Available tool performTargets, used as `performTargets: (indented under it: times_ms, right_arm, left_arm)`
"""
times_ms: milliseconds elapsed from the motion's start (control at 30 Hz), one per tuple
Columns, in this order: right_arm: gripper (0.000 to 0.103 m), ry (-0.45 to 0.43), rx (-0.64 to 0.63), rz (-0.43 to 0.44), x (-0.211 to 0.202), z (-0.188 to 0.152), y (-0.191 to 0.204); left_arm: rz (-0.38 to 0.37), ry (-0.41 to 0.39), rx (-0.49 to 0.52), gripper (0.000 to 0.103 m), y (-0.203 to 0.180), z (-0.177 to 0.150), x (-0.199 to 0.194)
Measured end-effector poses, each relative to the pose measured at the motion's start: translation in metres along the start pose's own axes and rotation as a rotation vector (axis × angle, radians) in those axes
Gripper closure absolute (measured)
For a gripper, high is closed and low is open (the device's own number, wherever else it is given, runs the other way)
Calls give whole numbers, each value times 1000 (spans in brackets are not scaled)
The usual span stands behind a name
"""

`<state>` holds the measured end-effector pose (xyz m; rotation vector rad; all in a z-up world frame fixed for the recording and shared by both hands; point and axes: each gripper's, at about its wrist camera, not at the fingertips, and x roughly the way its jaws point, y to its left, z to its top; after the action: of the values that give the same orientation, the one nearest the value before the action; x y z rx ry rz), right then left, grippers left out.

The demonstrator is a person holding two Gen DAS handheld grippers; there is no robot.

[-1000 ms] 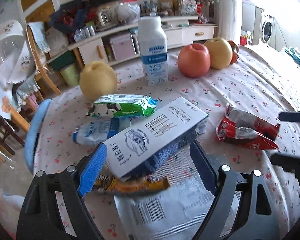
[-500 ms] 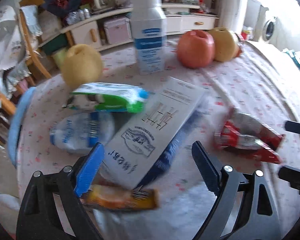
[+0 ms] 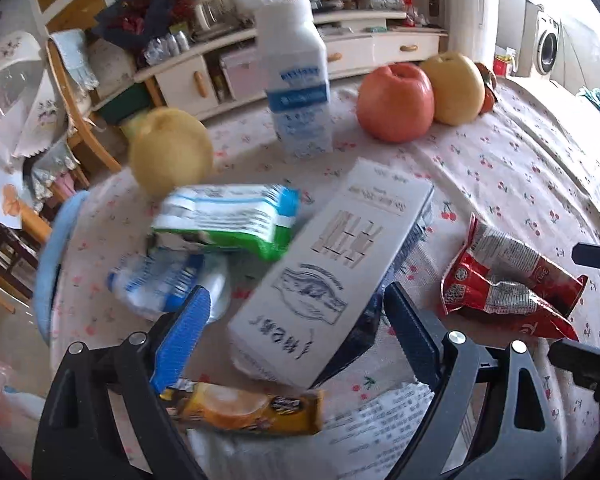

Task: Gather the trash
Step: 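Grasp the white milk carton with the left tool while the right tool grasps the red sausage packet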

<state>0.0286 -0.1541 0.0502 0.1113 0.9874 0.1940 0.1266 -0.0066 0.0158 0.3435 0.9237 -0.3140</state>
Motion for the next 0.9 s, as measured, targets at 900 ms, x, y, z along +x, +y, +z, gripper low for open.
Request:
performTargets:
  times_ms: [900]
  right_arm:
    - [27,-32,-194,-87,27,-4,34]
  left_arm:
    - [-11,-64,-251,28,17,-38,-51]
